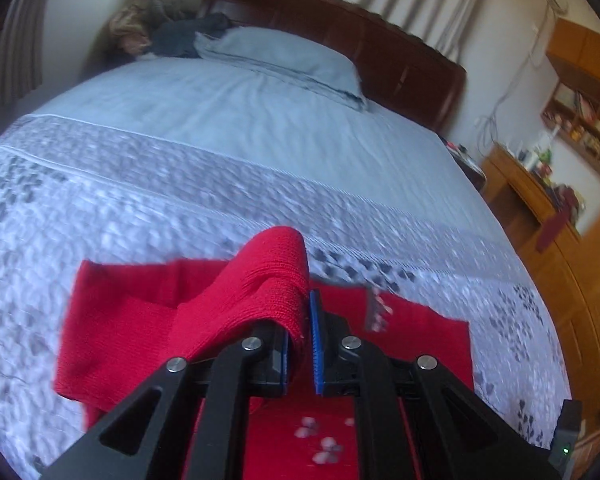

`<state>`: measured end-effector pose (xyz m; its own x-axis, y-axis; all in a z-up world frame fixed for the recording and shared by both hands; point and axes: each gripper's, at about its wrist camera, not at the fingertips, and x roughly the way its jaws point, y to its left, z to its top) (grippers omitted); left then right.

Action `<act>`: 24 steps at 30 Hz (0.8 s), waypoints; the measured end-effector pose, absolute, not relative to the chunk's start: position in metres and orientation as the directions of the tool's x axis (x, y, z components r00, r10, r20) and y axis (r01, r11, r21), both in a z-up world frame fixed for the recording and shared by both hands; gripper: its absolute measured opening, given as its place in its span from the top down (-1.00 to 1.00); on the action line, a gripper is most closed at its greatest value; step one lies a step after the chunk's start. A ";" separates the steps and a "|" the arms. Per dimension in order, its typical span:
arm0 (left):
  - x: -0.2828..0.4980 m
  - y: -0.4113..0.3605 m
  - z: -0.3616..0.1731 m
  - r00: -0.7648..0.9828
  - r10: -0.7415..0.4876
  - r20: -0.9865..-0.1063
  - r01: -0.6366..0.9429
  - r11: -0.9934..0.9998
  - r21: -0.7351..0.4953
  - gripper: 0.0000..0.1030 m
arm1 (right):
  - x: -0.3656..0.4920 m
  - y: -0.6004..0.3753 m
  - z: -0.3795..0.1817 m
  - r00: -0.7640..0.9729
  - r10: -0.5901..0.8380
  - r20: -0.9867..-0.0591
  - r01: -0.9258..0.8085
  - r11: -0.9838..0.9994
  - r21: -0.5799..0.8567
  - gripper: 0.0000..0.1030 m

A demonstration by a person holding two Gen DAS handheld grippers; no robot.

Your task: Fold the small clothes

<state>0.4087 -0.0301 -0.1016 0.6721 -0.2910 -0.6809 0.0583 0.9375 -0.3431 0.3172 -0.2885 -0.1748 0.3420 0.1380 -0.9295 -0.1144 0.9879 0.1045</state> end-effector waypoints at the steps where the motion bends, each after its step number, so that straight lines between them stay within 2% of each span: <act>1: 0.410 -0.044 -0.110 0.663 -0.294 -0.689 0.068 0.939 -0.336 0.83 | 0.315 -0.291 -0.177 0.340 0.136 -0.931 -0.111 0.988 0.104 0.02; 5: 0.419 -0.082 -0.152 0.575 -0.296 -0.763 0.090 0.949 -0.301 0.82 | 0.310 -0.300 -0.183 0.323 0.135 -0.937 -0.090 0.990 0.112 -0.01; 8: 0.420 -0.099 -0.184 0.469 -0.295 -0.833 0.099 0.954 -0.283 0.64 | 0.310 -0.303 -0.187 0.310 0.132 -0.942 -0.083 0.990 0.112 -0.03; 11: 0.402 -0.104 -0.185 0.419 -0.324 -0.848 0.145 0.946 -0.290 0.52 | 0.308 -0.301 -0.187 0.304 0.122 -0.945 -0.096 0.991 0.097 -0.04; 12: 0.392 -0.100 -0.178 0.416 -0.346 -0.841 0.170 0.938 -0.302 0.08 | 0.308 -0.300 -0.186 0.303 0.117 -0.946 -0.100 0.991 0.091 -0.04; 13: 0.385 -0.095 -0.169 0.424 -0.357 -0.832 0.183 0.934 -0.308 -0.24 | 0.307 -0.297 -0.186 0.302 0.114 -0.946 -0.107 0.991 0.086 -0.04; 16: 0.358 -0.059 -0.136 0.491 -0.360 -0.793 0.205 0.933 -0.296 -0.24 | 0.306 -0.289 -0.181 0.305 0.143 -0.942 -0.122 0.986 0.111 -0.03; 18: 0.350 -0.021 -0.128 0.530 -0.290 -0.797 0.149 0.957 -0.249 -0.24 | 0.307 -0.281 -0.179 0.297 0.174 -0.939 -0.135 0.981 0.140 -0.03; 22: 0.364 0.031 -0.150 0.493 -0.112 -0.863 0.018 0.993 -0.119 -0.20 | 0.310 -0.252 -0.180 0.270 0.202 -0.941 -0.183 0.971 0.156 -0.04; 24: 0.372 0.047 -0.166 0.454 -0.092 -0.886 -0.023 0.993 -0.116 -0.19 | 0.312 -0.242 -0.186 0.246 0.206 -0.947 -0.198 0.967 0.159 -0.03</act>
